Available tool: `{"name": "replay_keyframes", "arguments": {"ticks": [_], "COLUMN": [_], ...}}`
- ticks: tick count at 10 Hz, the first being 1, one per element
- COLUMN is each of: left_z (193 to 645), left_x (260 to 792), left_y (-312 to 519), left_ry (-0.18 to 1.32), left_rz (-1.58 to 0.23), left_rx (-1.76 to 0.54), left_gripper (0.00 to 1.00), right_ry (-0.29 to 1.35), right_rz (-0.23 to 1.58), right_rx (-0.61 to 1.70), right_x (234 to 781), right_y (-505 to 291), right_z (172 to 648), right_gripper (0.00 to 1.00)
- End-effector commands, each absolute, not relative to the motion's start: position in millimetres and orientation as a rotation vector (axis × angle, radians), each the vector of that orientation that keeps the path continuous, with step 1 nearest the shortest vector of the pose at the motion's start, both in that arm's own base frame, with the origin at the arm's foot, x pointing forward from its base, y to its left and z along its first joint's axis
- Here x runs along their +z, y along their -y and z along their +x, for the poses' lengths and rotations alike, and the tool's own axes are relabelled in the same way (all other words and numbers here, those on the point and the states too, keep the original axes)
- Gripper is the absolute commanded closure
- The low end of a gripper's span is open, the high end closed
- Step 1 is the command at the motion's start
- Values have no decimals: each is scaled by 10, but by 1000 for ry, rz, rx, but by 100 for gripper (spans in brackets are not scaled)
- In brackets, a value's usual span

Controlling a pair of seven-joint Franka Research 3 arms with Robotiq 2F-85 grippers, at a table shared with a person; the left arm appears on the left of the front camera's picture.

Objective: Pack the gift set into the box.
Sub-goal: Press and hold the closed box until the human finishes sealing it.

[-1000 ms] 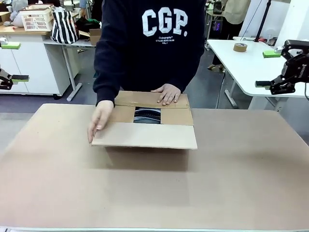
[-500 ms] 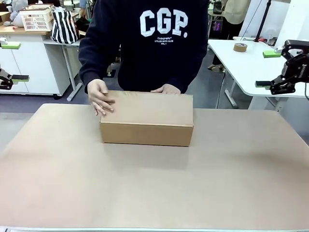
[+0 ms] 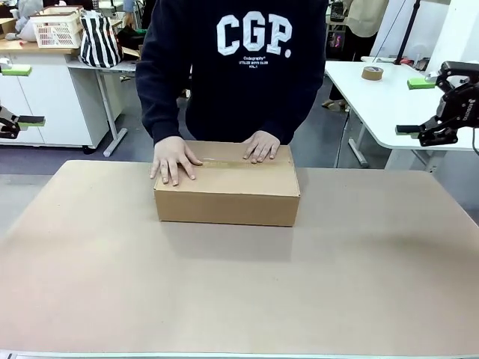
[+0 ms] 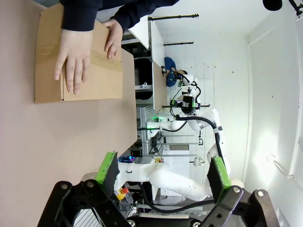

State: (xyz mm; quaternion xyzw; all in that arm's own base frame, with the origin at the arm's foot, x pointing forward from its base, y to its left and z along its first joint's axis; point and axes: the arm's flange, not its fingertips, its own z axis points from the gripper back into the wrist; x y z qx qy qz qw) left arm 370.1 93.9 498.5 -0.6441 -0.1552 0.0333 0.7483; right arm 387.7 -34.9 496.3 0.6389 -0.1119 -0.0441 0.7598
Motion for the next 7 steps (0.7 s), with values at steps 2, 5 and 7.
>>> {"name": "replay_keyframes", "arguments": {"ticks": [2,5,7], "left_z": [3697,3697,3697], "left_x": [5035,5035,5035], "left_y": [-932,-932,-932], "left_ry": [339,339,339], "left_rz": [-1429,-1429,-1429], "left_rx": [77,77,77], "left_gripper": [0,0,0], "right_ry": [246,246,246], "right_rz": [1396,1396,1396], "right_rx": [-81,-81,-81], "right_x": [4953,4953,4953], "right_y": [388,388,388], "right_z": [3863,3863,3863], "right_gripper": [0,0,0]}}
